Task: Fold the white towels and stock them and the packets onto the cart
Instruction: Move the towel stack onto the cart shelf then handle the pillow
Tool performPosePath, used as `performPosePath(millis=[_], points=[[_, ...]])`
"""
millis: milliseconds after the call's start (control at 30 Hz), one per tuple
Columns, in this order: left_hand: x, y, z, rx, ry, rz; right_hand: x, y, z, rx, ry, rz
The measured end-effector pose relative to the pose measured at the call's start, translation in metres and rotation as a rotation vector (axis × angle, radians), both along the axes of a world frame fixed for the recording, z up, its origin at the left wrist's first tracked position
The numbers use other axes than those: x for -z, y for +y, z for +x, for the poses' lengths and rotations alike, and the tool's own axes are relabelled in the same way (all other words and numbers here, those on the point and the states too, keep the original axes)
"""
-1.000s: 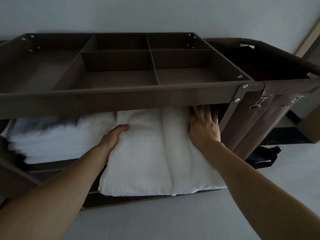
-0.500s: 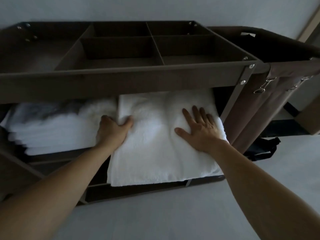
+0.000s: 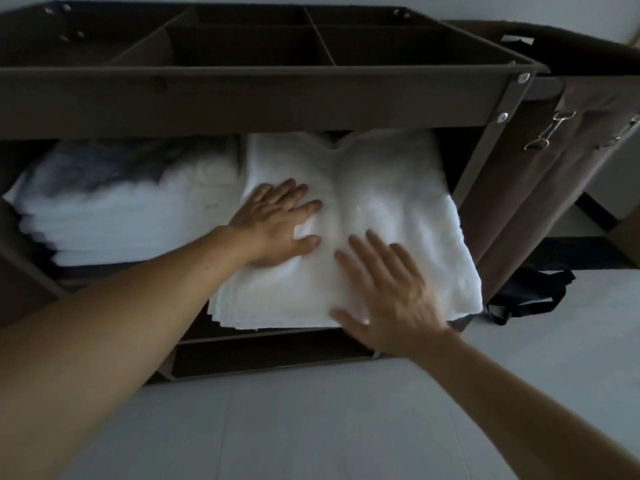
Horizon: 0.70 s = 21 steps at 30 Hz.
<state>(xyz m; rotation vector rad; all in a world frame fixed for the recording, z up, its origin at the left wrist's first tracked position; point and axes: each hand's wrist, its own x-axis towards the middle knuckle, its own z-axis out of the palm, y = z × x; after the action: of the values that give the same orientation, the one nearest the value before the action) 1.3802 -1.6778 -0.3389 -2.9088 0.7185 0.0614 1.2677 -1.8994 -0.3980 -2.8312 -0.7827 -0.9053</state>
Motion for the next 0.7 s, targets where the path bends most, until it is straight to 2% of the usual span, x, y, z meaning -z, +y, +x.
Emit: performPosePath(millis=[100,200,267,400,567,700], points=[[0.001,0.001,-0.005,-0.009,-0.008,0.014,0.052,-0.027,-0.019,-0.041,-0.19,-0.222],[-0.005,-0.007,-0.02,-0.039,-0.061,0.055,0.083,-0.036,-0.012,0.046,-0.304,-0.296],[0.002,-0.015,-0.043,-0.005,-0.184,0.006,0.094,-0.034,-0.002,0.078,-0.366,-0.305],[0.051,-0.009,-0.099,0.243,-0.522,-0.116,0.102,-0.037,0.013,0.09,-0.507,-0.295],[0.126,0.021,-0.124,0.363,-0.767,0.166,0.101,-0.035,0.026,0.053,-0.574,-0.267],[0.156,0.039,-0.11,0.346,-0.947,0.17,0.111,-0.036,0.029,0.08,-0.598,-0.285]])
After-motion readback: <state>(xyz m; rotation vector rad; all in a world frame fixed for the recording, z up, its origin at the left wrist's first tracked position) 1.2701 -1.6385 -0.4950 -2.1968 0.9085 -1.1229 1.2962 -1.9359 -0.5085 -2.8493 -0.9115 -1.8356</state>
